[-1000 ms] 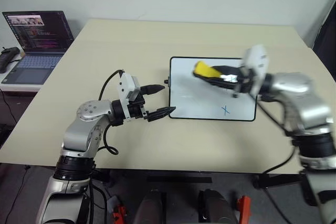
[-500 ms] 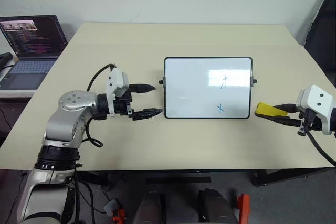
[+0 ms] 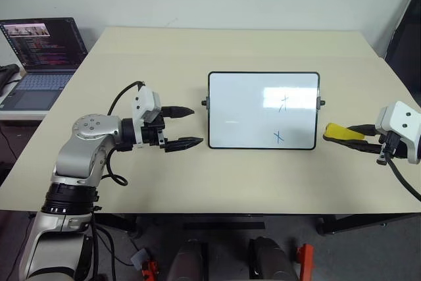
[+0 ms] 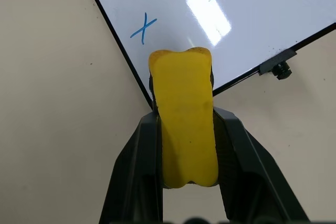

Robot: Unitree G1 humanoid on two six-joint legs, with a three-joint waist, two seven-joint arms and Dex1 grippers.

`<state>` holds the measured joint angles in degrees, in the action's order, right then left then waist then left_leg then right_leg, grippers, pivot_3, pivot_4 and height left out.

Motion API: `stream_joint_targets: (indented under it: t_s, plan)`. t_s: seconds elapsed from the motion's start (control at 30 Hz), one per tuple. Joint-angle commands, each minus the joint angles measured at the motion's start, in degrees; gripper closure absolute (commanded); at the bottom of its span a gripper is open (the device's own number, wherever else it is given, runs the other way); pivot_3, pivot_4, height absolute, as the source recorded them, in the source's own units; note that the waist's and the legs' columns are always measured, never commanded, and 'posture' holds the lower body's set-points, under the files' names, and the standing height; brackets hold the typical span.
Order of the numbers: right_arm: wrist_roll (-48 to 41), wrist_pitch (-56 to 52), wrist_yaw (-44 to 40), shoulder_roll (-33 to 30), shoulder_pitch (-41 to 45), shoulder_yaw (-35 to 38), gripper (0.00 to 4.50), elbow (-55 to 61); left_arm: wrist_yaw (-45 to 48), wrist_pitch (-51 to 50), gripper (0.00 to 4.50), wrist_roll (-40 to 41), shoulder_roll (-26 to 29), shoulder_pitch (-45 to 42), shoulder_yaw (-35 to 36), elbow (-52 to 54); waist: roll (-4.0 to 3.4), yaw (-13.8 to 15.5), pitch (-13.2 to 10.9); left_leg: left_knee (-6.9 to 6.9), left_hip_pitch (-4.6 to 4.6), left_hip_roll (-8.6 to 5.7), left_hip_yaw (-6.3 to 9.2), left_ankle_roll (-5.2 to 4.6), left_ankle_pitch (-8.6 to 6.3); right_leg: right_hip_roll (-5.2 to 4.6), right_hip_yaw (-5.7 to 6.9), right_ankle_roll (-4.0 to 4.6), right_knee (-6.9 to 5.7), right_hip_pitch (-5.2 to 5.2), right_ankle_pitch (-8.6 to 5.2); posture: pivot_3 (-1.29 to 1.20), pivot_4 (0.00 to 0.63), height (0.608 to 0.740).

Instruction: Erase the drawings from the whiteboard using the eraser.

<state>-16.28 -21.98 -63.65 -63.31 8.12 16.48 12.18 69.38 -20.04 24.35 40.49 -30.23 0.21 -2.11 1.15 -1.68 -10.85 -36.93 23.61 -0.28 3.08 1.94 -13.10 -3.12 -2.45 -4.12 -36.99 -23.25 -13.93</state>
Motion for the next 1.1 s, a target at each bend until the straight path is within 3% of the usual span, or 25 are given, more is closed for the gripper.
stream_joint_targets:
  t_s: [0.03, 0.33, 0.43, 0.6, 0.77, 1.1]
  plan:
    - [0.1, 1.0, 0.3, -0.8, 1.7, -0.1, 3.54, 0.4, -0.1, 0.0, 0.0, 0.2, 0.4, -0.4, 0.2, 2.3, 0.0, 0.0, 0.0, 0.0, 0.0, 0.0, 0.0, 0.0, 0.0, 0.0, 0.0, 0.0, 0.0, 0.0, 0.0, 0.0, 0.15, 0.74]
    - [-1.6, 0.3, 1.1, 0.5, 3.7, -0.4, 3.54, 1.4, 0.0, 0.0, 0.0, 0.2, 0.1, -0.8, 0.1, 2.0, 0.0, 0.0, 0.0, -0.01, 0.0, 0.0, 0.01, 0.0, 0.0, 0.0, 0.0, 0.01, -0.02, 0.0, 0.01, 0.0, 0.15, 0.74]
    - [-2.6, 1.2, 4.8, 5.1, 8.5, -2.2, 3.54, 2.0, 0.1, 0.2, 0.0, 0.1, -0.2, -0.7, -0.3, 1.7, 0.0, -0.2, 0.0, -0.02, -0.02, 0.01, 0.0, 0.0, 0.0, 0.0, -0.01, 0.01, -0.05, 0.0, 0.01, 0.0, 0.15, 0.74]
    - [0.2, 3.8, 16.5, 21.2, 12.5, -8.0, 3.54, 1.1, -0.7, -0.3, 0.0, 0.4, -2.5, 0.4, -1.7, 3.1, 0.06, -0.2, 0.0, 0.0, -0.17, 0.05, 0.0, 0.01, 0.01, 0.06, -0.03, 0.03, -0.13, 0.08, 0.01, 0.0, 0.15, 0.74]
    - [6.5, 10.2, 21.0, 25.1, 10.7, -11.3, 3.54, -3.7, -1.4, -1.8, 0.0, 1.2, -3.2, 2.1, -2.1, 5.3, 0.04, 0.3, 0.0, -0.02, -0.01, -0.08, 0.03, 0.02, 0.01, -0.06, -0.01, -0.01, -0.12, 0.0, 0.05, 0.0, 0.15, 0.74]
    - [9.8, 18.6, 21.0, 28.1, 12.6, -15.5, 3.54, -13.6, -0.8, -1.4, 0.0, 0.8, -3.1, 1.0, -2.3, 4.2, 0.04, -0.1, 0.0, -0.02, -0.08, -0.04, 0.01, 0.01, 0.01, -0.01, -0.03, 0.01, -0.16, 0.01, 0.06, 0.0, 0.15, 0.74]
